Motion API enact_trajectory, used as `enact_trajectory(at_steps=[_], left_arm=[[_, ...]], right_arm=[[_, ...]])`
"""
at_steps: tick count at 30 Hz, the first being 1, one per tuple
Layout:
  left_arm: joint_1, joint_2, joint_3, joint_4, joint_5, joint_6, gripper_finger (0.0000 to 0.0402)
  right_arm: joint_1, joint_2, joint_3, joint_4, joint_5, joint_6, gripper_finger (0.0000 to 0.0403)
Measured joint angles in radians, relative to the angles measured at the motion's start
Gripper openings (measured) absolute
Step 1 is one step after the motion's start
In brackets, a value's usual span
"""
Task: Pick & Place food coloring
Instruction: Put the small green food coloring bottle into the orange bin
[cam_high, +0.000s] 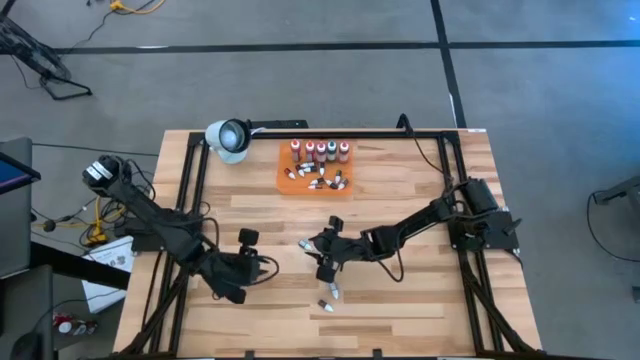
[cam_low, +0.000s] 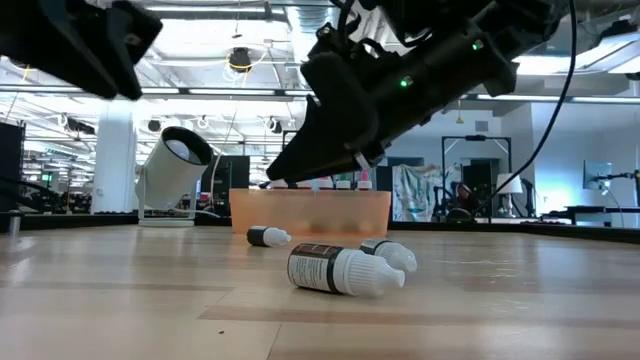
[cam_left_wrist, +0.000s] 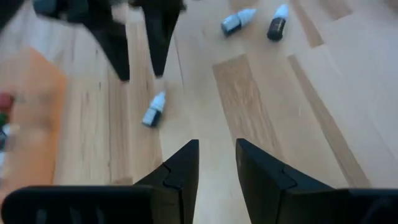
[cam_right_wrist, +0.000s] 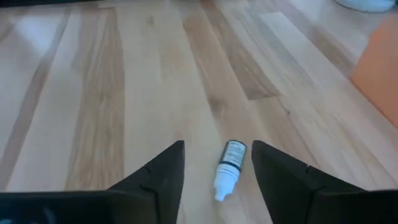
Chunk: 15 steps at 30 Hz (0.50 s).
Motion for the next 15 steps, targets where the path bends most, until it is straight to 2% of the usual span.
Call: enact_trajectory(at_steps=[7, 15], left_arm=[[-0.015, 0.000, 0.000, 0.016, -0.140, 0.022, 0.0099], [-0.008, 0.000, 0.000, 0.017, -0.155, 0.024, 0.0099]], right_arm=[[-0.005, 0.030, 0.002, 0.021, -0.001, 0.034, 0.0215], [-0.004, 0.037, -0.001, 0.010, 0.012, 0.028, 0.0214]])
